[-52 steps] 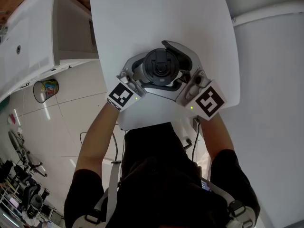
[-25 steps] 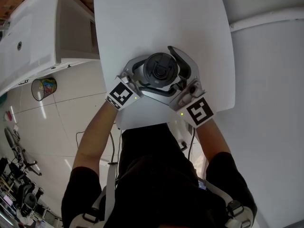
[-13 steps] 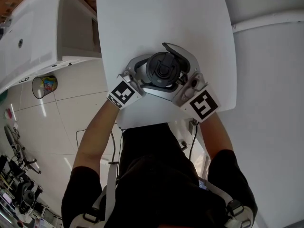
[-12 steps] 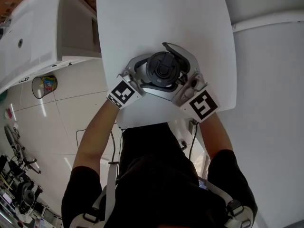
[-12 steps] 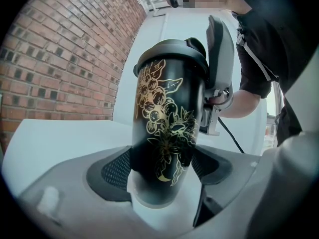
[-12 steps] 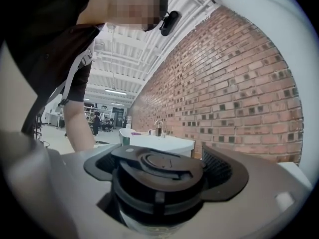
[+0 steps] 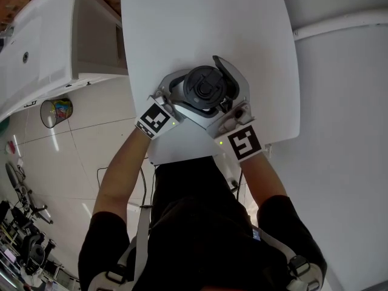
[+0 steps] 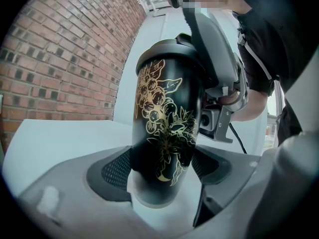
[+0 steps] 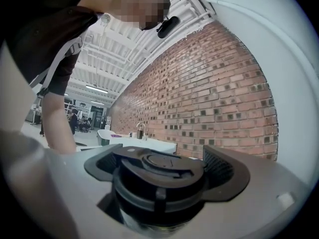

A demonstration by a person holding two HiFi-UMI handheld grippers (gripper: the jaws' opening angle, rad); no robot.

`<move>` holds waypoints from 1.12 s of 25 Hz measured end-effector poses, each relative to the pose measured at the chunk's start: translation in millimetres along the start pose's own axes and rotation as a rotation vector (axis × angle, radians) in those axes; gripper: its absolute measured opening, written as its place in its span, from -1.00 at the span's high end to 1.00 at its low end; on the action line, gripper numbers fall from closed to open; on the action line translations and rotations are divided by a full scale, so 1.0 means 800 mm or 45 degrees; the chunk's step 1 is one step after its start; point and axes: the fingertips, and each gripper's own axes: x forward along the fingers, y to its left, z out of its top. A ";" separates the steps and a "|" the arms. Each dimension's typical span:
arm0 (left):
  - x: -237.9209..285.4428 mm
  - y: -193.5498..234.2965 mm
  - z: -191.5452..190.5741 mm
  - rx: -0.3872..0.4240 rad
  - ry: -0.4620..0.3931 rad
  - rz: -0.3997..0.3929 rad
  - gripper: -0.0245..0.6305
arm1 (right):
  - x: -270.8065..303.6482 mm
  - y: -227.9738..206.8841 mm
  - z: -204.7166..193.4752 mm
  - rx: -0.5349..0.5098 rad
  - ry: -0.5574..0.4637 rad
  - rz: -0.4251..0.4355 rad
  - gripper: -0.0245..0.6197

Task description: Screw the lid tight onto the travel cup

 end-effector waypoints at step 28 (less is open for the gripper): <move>-0.137 -0.022 0.081 -0.126 -0.207 0.403 -0.26 | -0.137 0.011 0.061 -0.059 0.001 -0.046 -0.19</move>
